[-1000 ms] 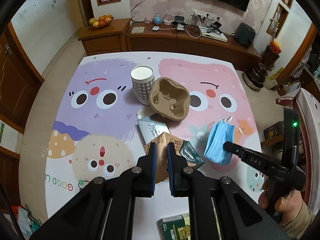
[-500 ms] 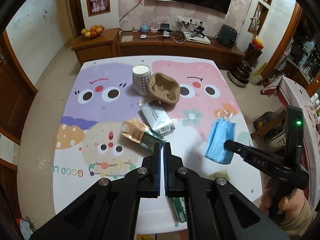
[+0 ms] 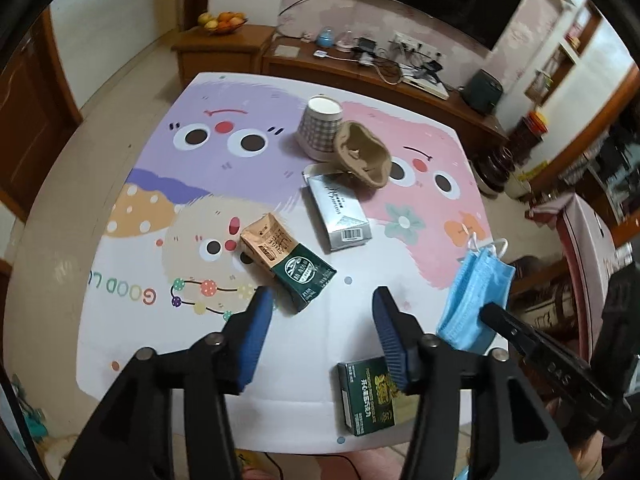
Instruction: Collect trash
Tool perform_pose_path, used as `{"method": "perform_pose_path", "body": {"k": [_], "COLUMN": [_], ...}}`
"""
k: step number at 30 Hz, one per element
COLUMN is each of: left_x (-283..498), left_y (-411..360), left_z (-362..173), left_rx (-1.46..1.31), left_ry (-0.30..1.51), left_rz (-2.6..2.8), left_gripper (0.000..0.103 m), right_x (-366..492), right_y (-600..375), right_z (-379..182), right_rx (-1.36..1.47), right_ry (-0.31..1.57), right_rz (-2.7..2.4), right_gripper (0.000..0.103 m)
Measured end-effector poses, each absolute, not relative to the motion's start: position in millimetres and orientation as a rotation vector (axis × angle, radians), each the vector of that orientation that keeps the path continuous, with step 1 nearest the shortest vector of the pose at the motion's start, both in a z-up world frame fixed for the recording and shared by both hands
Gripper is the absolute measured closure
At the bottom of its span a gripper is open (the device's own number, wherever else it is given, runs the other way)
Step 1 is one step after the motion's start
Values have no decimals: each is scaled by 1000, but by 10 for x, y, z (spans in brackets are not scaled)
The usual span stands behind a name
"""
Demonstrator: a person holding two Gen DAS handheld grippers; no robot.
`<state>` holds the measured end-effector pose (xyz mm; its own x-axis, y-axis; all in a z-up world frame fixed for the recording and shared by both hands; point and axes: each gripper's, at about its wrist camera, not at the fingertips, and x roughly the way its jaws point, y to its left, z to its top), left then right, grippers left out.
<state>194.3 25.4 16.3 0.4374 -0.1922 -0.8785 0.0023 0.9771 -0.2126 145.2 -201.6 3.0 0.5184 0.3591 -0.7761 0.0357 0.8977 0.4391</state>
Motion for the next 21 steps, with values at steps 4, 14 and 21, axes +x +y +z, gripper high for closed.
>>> {"method": "perform_pose_path", "body": {"k": [4, 14, 21], "left_x": [2061, 2461, 2695], "left_y": [294, 256, 294], "left_z": [22, -357, -670], "left_rx": [-259, -369, -424], "left_ry": [1135, 1185, 1234], "left_rz": [-66, 57, 172], "left_gripper": [33, 28, 28], "right_x": [1547, 1968, 2350], "right_y": [-1990, -2000, -1957], "right_z": [34, -53, -179], "right_rx": [402, 353, 328], "right_ry": [1020, 1031, 1066], "right_rz": [225, 277, 320], "right_gripper": [100, 100, 100]}}
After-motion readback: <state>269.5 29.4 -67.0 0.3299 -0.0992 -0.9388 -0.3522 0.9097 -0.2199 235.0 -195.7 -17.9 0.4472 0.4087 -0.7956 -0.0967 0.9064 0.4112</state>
